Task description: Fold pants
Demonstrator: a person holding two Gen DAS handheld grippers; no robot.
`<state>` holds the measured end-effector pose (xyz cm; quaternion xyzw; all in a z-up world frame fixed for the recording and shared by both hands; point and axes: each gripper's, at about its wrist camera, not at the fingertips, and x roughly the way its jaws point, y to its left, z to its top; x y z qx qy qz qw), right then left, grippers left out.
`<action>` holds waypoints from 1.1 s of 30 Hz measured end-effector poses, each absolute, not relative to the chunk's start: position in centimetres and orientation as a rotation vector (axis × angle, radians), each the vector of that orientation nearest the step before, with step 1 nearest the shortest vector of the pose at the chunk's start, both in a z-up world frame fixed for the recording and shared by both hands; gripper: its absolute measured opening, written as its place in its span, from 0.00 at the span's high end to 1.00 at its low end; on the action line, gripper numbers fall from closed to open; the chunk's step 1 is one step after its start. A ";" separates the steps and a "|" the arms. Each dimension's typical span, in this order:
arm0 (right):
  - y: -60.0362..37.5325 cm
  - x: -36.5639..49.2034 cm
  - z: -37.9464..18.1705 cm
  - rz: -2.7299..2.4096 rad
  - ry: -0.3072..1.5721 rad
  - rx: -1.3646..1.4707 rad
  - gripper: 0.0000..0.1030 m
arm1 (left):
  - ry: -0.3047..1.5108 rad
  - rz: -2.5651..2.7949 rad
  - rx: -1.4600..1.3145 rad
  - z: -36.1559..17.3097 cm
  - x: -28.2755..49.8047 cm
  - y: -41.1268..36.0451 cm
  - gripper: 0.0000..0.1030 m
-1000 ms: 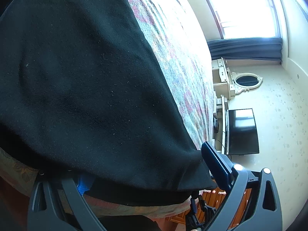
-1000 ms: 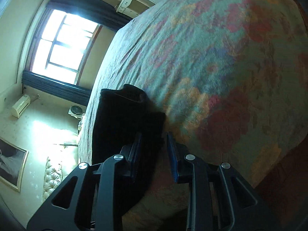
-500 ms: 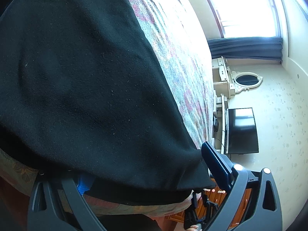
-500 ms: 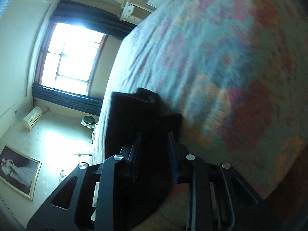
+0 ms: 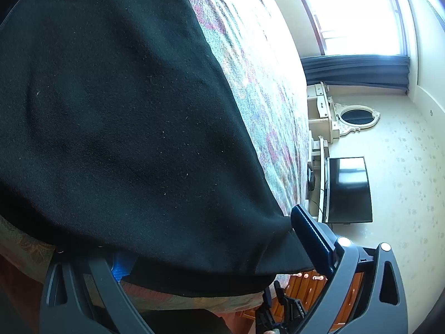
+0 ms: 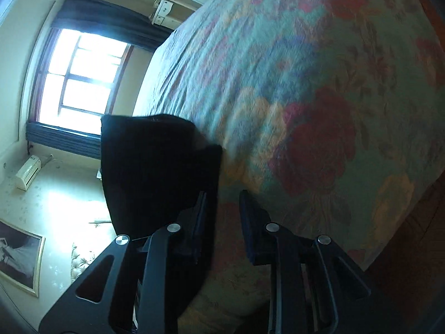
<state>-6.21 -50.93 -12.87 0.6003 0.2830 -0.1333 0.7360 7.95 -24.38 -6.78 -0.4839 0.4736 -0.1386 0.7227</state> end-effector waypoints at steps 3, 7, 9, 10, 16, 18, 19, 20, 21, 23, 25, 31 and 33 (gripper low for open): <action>-51.0 -4.9 -13.0 -0.283 0.607 1.295 0.70 | 1.046 -0.312 -1.076 -6.8 7.9 -24.2 0.06; -52.2 -2.6 -12.7 -0.266 0.642 1.275 0.68 | 1.043 -0.311 -1.075 -6.8 7.9 -24.3 0.06; -52.4 -2.0 -12.1 -0.255 0.668 1.230 0.88 | 1.040 -0.313 -1.071 -6.8 7.8 -24.3 0.06; -52.4 -1.8 -11.9 -0.224 0.670 1.219 0.95 | 1.039 -0.314 -1.070 -6.8 7.8 -24.3 0.06; -53.3 -5.3 -9.4 -0.262 0.611 1.173 0.95 | 1.041 -0.317 -1.077 -6.7 7.8 -24.2 0.06; -53.5 -7.0 -9.6 -0.282 0.614 1.180 0.95 | 1.040 -0.322 -1.076 -6.7 7.7 -24.2 0.06; -53.5 -7.4 -10.0 -0.287 0.632 1.177 0.95 | 1.039 -0.326 -1.073 -6.7 7.7 -24.2 0.06; -53.5 -7.8 -10.5 -0.300 0.651 1.175 0.95 | 1.037 -0.329 -1.071 -6.7 7.7 -24.2 0.06; -53.5 -8.7 -11.4 -0.308 0.662 1.195 0.95 | 1.035 -0.331 -1.069 -6.7 7.7 -24.2 0.06; -53.7 -9.6 -13.1 -0.310 0.662 1.286 0.95 | 1.034 -0.336 -1.065 -6.6 7.6 -24.2 0.06; -53.5 -9.5 -13.8 -0.307 0.640 1.336 0.95 | 1.035 -0.344 -1.061 -6.6 7.5 -24.2 0.06; -53.7 -11.0 -11.7 -0.404 0.571 1.329 0.89 | 1.038 -0.373 -1.024 -6.2 7.3 -24.1 0.06; -53.6 -11.1 -9.5 -0.431 0.526 1.255 0.89 | 1.037 -0.383 -0.996 -5.9 7.3 -24.2 0.06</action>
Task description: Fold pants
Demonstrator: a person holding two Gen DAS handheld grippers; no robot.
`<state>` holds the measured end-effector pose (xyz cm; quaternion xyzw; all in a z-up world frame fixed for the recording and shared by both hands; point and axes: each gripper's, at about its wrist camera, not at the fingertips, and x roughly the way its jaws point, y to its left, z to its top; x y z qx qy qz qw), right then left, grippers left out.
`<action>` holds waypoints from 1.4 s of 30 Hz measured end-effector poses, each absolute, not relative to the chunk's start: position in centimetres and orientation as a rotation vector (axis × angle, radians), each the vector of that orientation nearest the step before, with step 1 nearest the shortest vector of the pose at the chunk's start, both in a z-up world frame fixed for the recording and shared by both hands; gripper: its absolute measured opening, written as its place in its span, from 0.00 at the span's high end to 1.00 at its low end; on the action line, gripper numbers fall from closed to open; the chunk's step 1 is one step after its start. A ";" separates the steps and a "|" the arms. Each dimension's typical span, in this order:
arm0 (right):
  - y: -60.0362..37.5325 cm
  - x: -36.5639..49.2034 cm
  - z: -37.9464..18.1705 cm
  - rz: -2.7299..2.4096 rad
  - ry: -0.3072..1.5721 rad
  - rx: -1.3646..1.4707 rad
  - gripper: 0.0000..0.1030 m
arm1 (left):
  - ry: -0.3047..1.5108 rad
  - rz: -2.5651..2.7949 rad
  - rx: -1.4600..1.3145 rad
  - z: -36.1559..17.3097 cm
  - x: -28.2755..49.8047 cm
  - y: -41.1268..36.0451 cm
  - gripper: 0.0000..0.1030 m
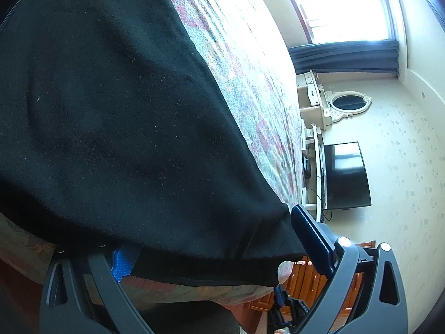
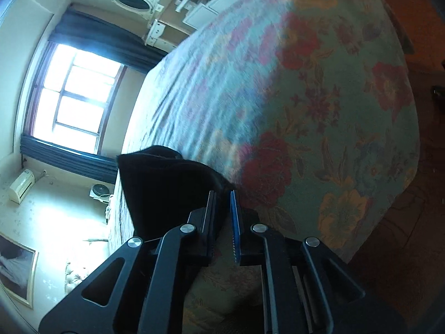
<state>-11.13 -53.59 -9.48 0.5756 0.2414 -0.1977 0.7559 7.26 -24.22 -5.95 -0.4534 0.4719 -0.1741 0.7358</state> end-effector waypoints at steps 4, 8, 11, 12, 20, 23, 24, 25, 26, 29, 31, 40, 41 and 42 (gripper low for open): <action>-53.6 -6.9 -6.2 -0.285 0.514 1.225 0.87 | 1.036 -0.394 -0.984 -6.1 7.3 -24.2 0.06; -52.1 -2.8 -7.6 -0.133 0.663 1.237 0.85 | 1.032 -0.393 -0.974 -6.2 7.3 -24.3 0.06; -52.3 0.8 -9.8 -0.177 0.755 1.148 0.85 | 1.035 -0.401 -0.974 -6.2 7.3 -24.2 0.06; -53.3 1.2 -10.3 -0.224 0.705 1.158 0.85 | 1.038 -0.402 -0.977 -6.2 7.3 -24.2 0.06; -57.6 -3.2 -9.4 -0.481 0.483 1.224 0.67 | 1.031 -0.423 -0.961 -6.2 7.3 -24.2 0.06; -56.1 -5.4 -8.9 -0.334 0.454 1.317 0.64 | 1.025 -0.429 -0.944 -6.2 7.3 -24.4 0.06; -55.3 -4.9 -8.9 -0.274 0.468 1.340 0.62 | 1.024 -0.428 -0.937 -6.2 7.3 -24.5 0.06; -54.7 -4.8 -8.9 -0.210 0.496 1.362 0.60 | 1.024 -0.427 -0.933 -6.2 7.3 -24.6 0.06; -54.0 -3.5 -8.9 -0.156 0.532 1.380 0.59 | 1.024 -0.426 -0.933 -6.2 7.3 -24.6 0.06; -52.3 -0.9 -9.4 -0.142 0.648 1.348 0.52 | 1.028 -0.426 -0.942 -6.3 7.4 -24.6 0.06; -52.0 0.6 -9.9 -0.142 0.663 1.340 0.52 | 1.033 -0.429 -0.954 -6.3 7.4 -24.4 0.06; -50.4 3.3 -4.8 -0.179 0.704 1.128 0.51 | 1.037 -0.439 -0.956 -6.5 7.4 -24.3 0.06; -50.9 3.3 -4.9 -0.202 0.708 1.126 0.51 | 1.037 -0.438 -0.954 -6.5 7.4 -24.3 0.06; -51.2 3.3 -5.0 -0.212 0.711 1.136 0.51 | 1.035 -0.438 -0.953 -6.5 7.3 -24.3 0.06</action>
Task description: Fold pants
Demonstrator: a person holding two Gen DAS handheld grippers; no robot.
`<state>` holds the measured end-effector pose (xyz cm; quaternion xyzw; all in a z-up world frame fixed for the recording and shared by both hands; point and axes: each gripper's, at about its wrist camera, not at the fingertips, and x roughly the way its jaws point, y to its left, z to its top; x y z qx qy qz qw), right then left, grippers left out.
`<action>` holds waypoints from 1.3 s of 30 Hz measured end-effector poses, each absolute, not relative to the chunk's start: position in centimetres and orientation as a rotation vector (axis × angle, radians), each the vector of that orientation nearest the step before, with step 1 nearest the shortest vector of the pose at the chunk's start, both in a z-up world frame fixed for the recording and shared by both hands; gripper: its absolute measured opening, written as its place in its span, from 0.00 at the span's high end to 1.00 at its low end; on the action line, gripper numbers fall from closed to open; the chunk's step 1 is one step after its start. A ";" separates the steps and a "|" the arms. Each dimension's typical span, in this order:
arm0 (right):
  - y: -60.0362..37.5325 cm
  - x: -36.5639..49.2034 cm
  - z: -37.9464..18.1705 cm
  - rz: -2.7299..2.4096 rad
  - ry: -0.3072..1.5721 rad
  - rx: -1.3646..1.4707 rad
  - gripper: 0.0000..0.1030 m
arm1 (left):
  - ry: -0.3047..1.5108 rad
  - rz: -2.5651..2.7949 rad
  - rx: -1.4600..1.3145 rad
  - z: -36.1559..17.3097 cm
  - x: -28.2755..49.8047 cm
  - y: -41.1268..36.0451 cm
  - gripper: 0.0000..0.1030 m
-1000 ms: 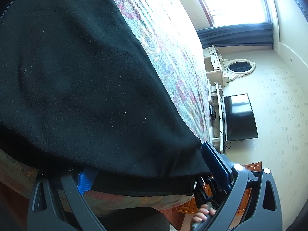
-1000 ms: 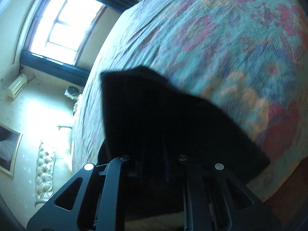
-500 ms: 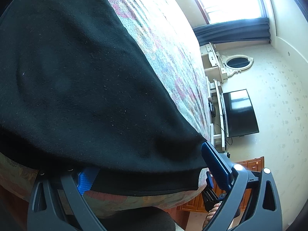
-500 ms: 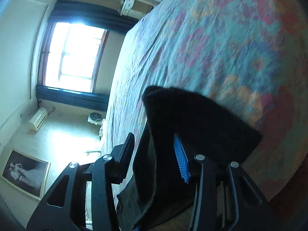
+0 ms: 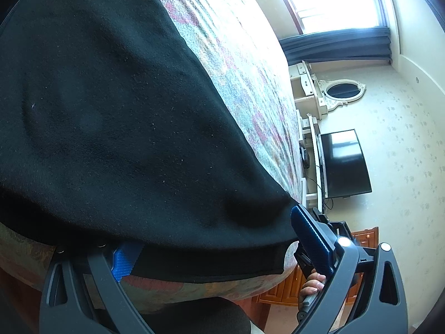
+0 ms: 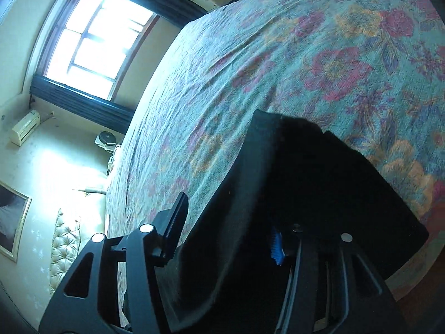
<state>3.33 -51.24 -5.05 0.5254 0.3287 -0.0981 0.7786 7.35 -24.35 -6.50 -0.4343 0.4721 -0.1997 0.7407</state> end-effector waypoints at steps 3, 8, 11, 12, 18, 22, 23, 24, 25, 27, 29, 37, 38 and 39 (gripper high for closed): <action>-52.3 4.6 -6.0 -0.243 0.759 1.122 0.90 | 1.037 -0.440 -0.954 -6.5 7.4 -24.4 0.06; -51.8 7.6 -4.0 -0.197 0.748 1.052 0.95 | 1.043 -0.441 -0.972 -6.5 7.6 -24.2 0.06; -50.8 7.8 0.2 -0.112 0.661 1.005 0.95 | 1.041 -0.439 -0.991 -6.5 7.6 -24.0 0.06; -50.5 7.4 1.5 -0.090 0.632 0.982 0.95 | 1.042 -0.441 -0.999 -6.5 7.6 -23.9 0.06; -50.6 1.2 3.2 -0.078 0.566 0.984 0.95 | 1.042 -0.446 -1.027 -6.6 7.5 -23.3 0.06; -51.8 -2.7 -3.7 -0.193 0.662 1.079 0.95 | 1.031 -0.466 -1.029 -6.7 7.3 -23.1 0.06; -52.3 -3.5 -6.1 -0.210 0.684 1.139 0.94 | 1.027 -0.471 -1.024 -6.7 7.2 -23.0 0.06; -52.7 -4.0 -8.3 -0.213 0.698 1.204 0.94 | 1.025 -0.475 -1.018 -6.7 7.2 -23.0 0.06; -53.0 -4.3 -10.0 -0.205 0.704 1.256 0.93 | 1.021 -0.475 -1.015 -6.7 7.2 -23.0 0.06; -53.3 -4.9 -11.8 -0.195 0.669 1.325 0.89 | 1.012 -0.471 -1.022 -6.5 7.1 -22.9 0.06; -53.6 -4.9 -12.2 -0.175 0.658 1.343 0.85 | 1.008 -0.460 -1.033 -6.6 7.0 -22.8 0.06; -53.8 -5.2 -12.3 -0.158 0.649 1.333 0.80 | 1.010 -0.443 -0.984 -6.6 6.4 -23.3 0.39; -53.8 -5.3 -12.4 -0.155 0.646 1.334 0.80 | 1.039 -0.415 -0.961 -7.0 6.4 -23.4 0.49; -53.8 -5.3 -12.6 -0.153 0.644 1.334 0.80 | 1.069 -0.387 -0.949 -7.5 6.4 -23.3 0.72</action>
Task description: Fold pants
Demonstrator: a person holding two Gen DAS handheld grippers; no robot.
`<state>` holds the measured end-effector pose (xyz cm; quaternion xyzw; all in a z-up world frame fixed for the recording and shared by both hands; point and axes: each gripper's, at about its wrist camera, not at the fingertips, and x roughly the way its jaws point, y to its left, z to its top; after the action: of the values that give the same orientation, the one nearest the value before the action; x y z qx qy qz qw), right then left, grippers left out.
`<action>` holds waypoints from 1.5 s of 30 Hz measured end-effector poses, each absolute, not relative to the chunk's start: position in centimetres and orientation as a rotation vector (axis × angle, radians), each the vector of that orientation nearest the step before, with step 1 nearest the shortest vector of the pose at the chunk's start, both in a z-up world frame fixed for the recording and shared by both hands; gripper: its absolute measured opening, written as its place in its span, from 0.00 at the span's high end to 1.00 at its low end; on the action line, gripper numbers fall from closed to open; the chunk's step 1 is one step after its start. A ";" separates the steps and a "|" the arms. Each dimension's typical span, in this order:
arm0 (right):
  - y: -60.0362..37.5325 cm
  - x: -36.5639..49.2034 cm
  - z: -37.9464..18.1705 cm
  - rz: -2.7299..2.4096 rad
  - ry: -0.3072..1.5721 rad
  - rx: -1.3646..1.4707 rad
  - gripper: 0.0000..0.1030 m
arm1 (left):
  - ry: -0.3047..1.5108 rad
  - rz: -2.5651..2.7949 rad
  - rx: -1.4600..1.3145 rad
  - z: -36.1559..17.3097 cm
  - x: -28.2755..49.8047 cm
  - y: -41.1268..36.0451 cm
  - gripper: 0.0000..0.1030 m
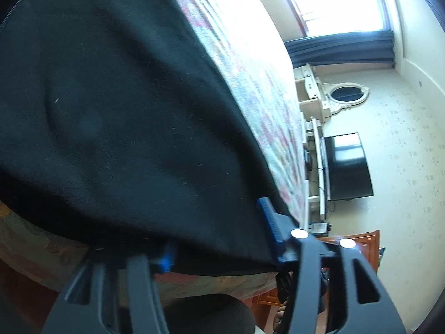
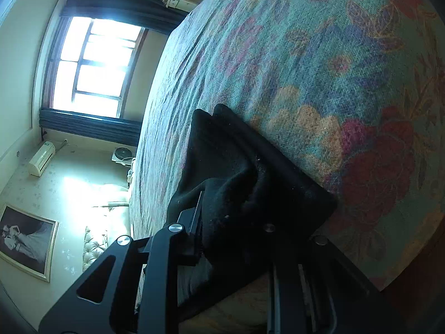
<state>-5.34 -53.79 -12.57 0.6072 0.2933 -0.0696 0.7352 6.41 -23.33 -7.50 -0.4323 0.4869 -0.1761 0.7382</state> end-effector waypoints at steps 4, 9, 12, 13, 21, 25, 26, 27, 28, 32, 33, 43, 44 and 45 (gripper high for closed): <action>-53.9 -5.4 -12.6 -0.150 0.648 1.320 0.81 | 1.084 -0.357 -0.977 -8.7 6.2 -22.9 0.92; -53.2 -5.6 -10.7 -0.157 0.624 1.266 0.94 | 1.043 -0.382 -0.964 -7.6 5.8 -23.0 0.94; -53.1 -5.9 -9.2 -0.151 0.604 1.247 0.95 | 1.016 -0.400 -0.956 -6.6 5.4 -22.8 0.94; -53.1 -6.0 -8.7 -0.154 0.601 1.235 0.95 | 1.010 -0.408 -0.953 -6.3 5.3 -22.8 0.94; -54.0 -7.0 -10.8 -0.201 0.641 1.251 0.95 | 1.055 -0.422 -0.914 -7.6 4.6 -23.1 0.94; -54.5 -7.1 -11.9 -0.219 0.644 1.262 0.95 | 1.063 -0.422 -0.877 -8.3 4.5 -23.5 0.94; -54.7 -7.1 -11.9 -0.224 0.641 1.258 0.95 | 1.059 -0.431 -0.855 -8.1 4.6 -23.7 0.94; -54.9 -7.2 -12.1 -0.226 0.635 1.264 0.95 | 1.056 -0.442 -0.835 -8.0 4.6 -23.8 0.94; -55.2 -7.3 -12.3 -0.228 0.625 1.281 0.94 | 1.054 -0.450 -0.818 -7.9 4.6 -23.8 0.93; -56.5 -8.6 -12.3 -0.250 0.573 1.328 0.86 | 1.060 -0.533 -0.734 -6.6 4.3 -23.6 0.77; -56.8 -9.0 -11.8 -0.279 0.561 1.318 0.83 | 1.057 -0.558 -0.711 -6.0 4.2 -23.4 0.60; -60.9 -7.2 -9.6 -0.217 0.588 1.223 0.36 | 0.925 -0.619 -0.644 -0.2 5.3 -16.9 0.18; -61.0 -6.4 -9.3 -0.211 0.609 1.193 0.33 | 0.900 -0.596 -0.654 0.3 5.5 -15.5 0.18; -60.9 -6.0 -9.9 -0.181 0.636 1.170 0.32 | 0.880 -0.584 -0.658 0.8 5.8 -14.0 0.17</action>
<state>-5.96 -60.92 -9.93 0.5418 0.2947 -0.0837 0.7827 5.77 -13.99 0.83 -0.3084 0.4120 -0.2735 0.8126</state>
